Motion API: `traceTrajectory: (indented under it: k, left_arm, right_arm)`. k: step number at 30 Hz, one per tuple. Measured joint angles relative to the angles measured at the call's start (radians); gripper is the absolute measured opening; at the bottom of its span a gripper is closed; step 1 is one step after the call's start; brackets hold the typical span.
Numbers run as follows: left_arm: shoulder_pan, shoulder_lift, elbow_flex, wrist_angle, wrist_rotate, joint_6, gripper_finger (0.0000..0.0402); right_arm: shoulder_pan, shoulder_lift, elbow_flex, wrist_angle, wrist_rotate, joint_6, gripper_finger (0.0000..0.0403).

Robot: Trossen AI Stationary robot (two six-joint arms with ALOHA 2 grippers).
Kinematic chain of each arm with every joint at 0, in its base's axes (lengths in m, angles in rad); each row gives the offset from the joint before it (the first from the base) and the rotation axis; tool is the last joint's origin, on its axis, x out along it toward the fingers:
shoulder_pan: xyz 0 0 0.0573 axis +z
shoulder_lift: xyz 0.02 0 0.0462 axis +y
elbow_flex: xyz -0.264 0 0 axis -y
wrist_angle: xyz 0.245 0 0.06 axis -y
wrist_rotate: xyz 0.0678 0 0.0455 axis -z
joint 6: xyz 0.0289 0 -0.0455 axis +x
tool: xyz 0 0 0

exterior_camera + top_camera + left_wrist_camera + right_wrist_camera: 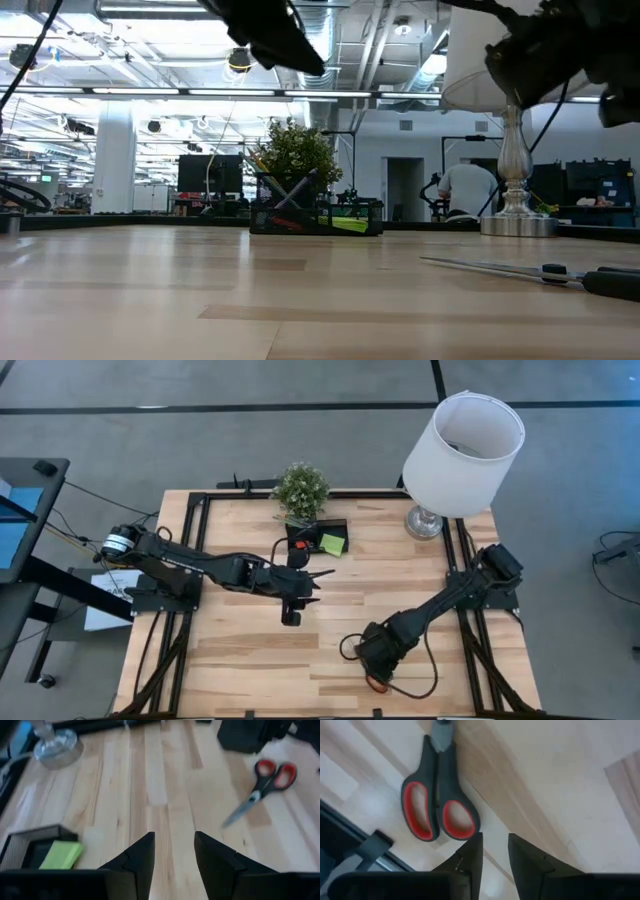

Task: Pick and place office supplies into organizer
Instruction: Put the black scissors into the black organizer

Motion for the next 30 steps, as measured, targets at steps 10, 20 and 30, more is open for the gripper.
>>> traceTrajectory:
  k: [10, 20, 30]
  left_arm:
    - [0.0, 0.001, -0.007, -0.018, -0.001, -0.036, 0.0132]
    - [0.0, 0.001, -0.007, -0.011, -0.01, -0.053, 0.0132]
    - [0.0, 0.001, -0.008, -0.007, -0.015, -0.053, 0.0132]
  right_arm:
    - [0.078, 0.01, -0.001, 0.085, 0.067, 0.144, 0.0082]
    - [0.089, 0.052, 0.001, 0.09, 0.087, 0.171, 0.0082]
    - [0.09, 0.142, 0.002, 0.144, 0.037, 0.112, 0.0082]
